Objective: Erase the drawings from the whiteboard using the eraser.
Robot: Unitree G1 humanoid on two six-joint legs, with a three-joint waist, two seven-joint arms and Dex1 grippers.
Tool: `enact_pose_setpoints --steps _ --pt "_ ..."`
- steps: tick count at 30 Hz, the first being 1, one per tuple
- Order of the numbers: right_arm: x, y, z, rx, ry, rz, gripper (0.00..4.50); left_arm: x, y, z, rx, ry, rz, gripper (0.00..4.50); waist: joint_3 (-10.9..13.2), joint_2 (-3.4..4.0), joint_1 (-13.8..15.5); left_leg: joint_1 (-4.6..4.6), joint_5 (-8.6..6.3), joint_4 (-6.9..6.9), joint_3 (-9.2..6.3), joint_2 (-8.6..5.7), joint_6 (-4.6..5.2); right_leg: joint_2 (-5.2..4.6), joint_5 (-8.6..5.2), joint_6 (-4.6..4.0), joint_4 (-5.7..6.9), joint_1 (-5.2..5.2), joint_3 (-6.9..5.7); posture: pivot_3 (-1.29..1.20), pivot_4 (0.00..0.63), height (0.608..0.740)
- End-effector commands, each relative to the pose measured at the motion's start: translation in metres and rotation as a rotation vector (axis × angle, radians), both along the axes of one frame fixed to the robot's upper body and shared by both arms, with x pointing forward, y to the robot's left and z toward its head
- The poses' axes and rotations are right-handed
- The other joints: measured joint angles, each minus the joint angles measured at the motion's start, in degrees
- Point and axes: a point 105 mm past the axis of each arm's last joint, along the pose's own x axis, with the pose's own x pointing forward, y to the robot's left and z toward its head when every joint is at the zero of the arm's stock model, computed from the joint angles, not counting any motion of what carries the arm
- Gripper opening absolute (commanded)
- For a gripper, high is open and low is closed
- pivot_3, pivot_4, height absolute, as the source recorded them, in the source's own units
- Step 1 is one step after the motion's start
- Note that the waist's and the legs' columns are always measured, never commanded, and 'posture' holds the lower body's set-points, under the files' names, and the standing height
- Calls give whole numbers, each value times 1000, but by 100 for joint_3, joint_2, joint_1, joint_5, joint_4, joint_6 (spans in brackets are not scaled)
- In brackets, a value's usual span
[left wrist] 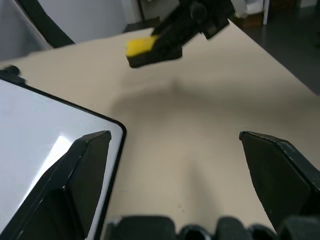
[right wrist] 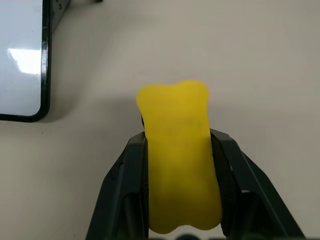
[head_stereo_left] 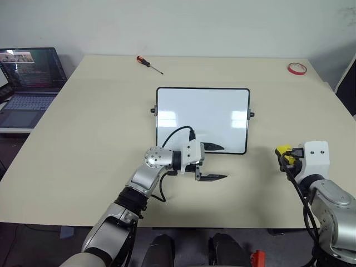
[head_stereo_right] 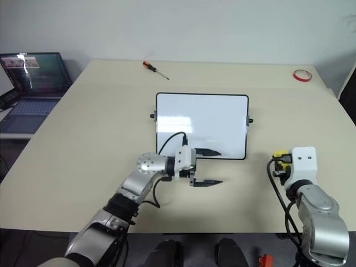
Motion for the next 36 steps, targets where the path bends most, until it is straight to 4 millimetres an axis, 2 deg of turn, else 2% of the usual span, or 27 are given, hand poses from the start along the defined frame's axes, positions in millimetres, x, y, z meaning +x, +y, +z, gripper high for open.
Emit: enact_pose_setpoints --steps 1,13,29,30,32,36 --pt "3 0 4 22 -20 -6 1291 -6 -4 7 -24 -35 -22 4500 0 0 5 0 0 0 0 0 0 0 0 0 0 0 0 0 150 740" --pt "13 1 -8 110 13 -34 1291 -5 -2 14 -24 -54 -9 4500 -1 2 8 1 1 2 -1 1 1 -1 0 0 5 0 0 0 150 740" --pt "17 -4 -17 119 36 -52 1291 -2 -6 25 -22 -84 -8 4500 -3 5 5 1 1 3 1 1 1 0 0 0 8 0 1 0 150 740" --pt "17 -5 -18 119 38 -54 1836 -2 -6 26 -23 -84 -6 4500 -3 5 5 1 1 3 1 1 1 0 0 0 9 0 1 0 150 740" --pt "17 -7 -18 118 38 -59 2256 -2 -5 26 -23 -84 -4 4500 -3 5 6 1 1 4 1 0 1 -1 0 0 9 0 0 0 150 740" --pt "17 -10 -18 116 36 -66 3600 -2 -5 26 -23 -84 -4 4500 -3 5 6 1 1 4 1 0 1 -1 0 0 9 0 0 0 150 740"
